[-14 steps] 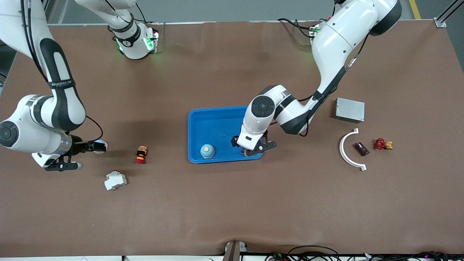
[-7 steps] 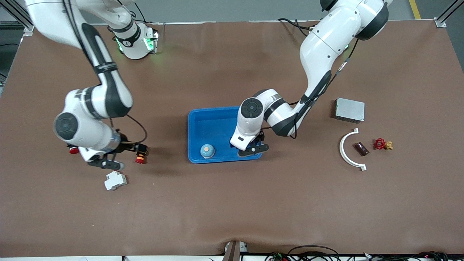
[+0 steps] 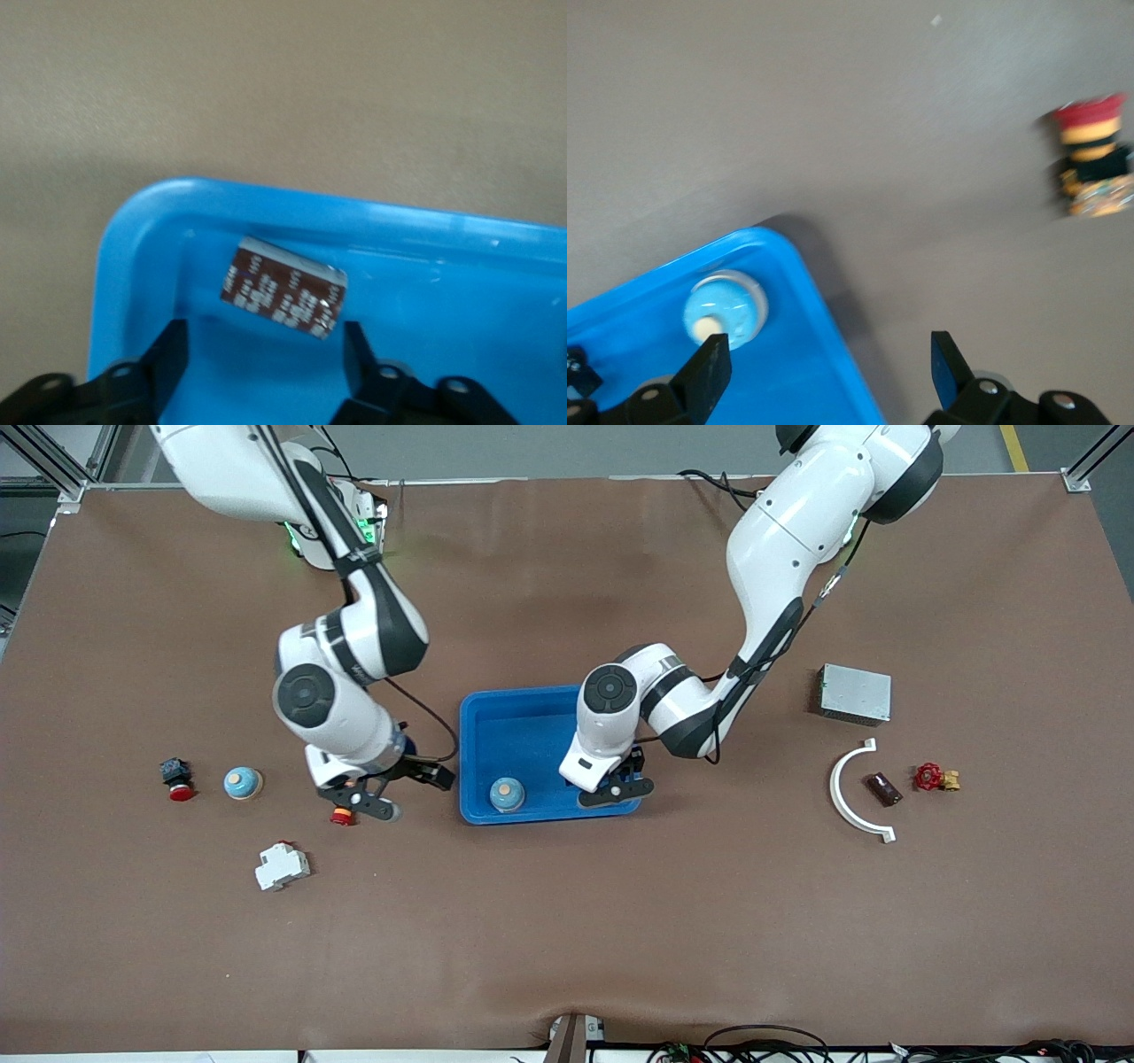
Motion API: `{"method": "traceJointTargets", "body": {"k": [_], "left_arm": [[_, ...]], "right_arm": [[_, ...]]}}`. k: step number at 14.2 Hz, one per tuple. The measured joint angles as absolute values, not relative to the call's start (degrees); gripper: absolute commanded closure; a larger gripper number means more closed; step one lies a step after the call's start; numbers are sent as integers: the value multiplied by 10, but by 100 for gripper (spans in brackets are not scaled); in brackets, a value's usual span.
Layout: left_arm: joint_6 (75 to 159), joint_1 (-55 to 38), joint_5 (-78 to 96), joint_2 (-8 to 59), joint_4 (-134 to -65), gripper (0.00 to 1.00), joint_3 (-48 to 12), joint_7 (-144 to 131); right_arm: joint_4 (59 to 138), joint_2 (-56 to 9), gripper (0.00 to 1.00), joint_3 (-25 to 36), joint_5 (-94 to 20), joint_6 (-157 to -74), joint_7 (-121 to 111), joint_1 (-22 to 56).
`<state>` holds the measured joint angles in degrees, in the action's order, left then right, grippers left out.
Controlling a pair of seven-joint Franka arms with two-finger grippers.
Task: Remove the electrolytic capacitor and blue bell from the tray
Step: 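Grasp the second capacitor with the left gripper while the right gripper grasps the bell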
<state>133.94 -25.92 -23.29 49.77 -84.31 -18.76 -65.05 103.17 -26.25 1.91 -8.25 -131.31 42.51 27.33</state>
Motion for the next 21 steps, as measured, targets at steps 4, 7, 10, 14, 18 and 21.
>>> {"method": "traceJointTargets", "body": {"k": [4,7,10,14,18,21], "left_arm": [[1339,-259,-247,498,-841,47,-183,-636],[1340,-259,-247,498,-840,92,-182,-633],[1340,-259,-247,497,-836,100,-182,-633],[1340,-260,-247,495,-827,100,-184,-633],[1339,-260,-247,493,-826,100,-185,-633],[1335,-260,-247,493,-826,100,-185,-635]], "right_arm": [[1016,-320,0,20,-82,-1373,495,311],[967,-369,0,21,-81,-1378,538,334],[932,-402,0,22,-75,-1378,560,347],[910,-430,0,23,-52,-1378,585,354],[902,-448,15,23,-45,-1390,592,357],[897,-454,100,24,-44,-1390,592,357]]}}
